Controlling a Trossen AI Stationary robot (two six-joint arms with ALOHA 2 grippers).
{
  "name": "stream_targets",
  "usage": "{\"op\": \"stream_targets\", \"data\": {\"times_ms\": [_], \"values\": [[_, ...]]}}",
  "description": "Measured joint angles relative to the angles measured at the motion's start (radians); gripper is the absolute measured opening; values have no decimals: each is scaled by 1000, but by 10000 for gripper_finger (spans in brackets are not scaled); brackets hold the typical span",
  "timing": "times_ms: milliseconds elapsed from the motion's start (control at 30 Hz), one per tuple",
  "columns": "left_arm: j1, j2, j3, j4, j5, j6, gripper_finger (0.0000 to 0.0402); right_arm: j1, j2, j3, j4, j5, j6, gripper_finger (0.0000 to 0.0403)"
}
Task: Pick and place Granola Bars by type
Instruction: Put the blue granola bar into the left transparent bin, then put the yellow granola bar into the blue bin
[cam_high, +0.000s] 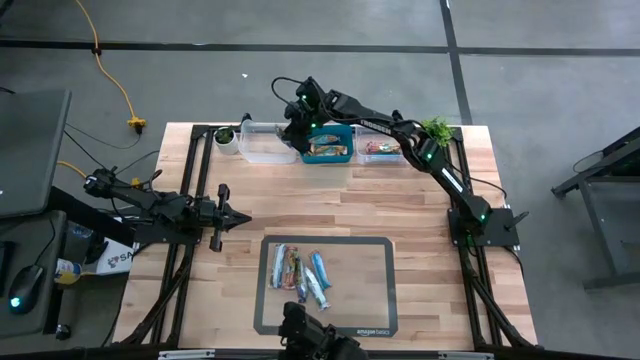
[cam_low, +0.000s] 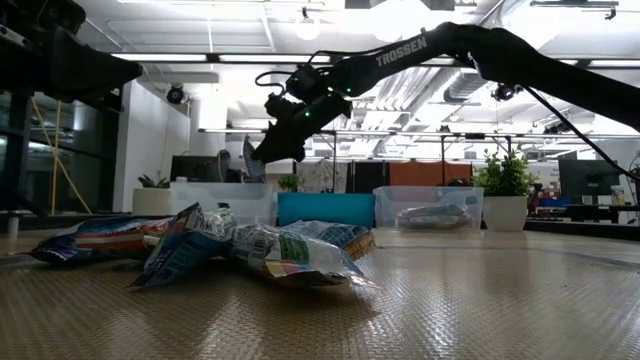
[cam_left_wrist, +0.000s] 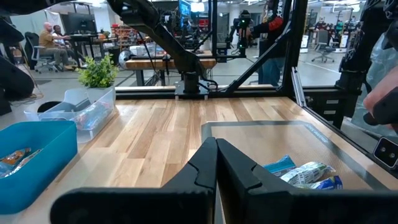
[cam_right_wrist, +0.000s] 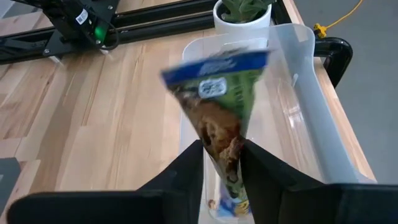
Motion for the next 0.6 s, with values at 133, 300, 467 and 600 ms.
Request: {"op": "stream_targets", "data": {"times_ms": [133,300,467,600], "values": [[0,0,0,0,0,0,1,0,0,0,0,1,0,115],[0,0,0,0,0,0,1,0,0,0,0,6,6,130],[0,0,0,0,0,0,1,1,0,0,1,12,8,130],[0,0,0,0,0,0,1,3,-23,0,21,41,8,131]]}}
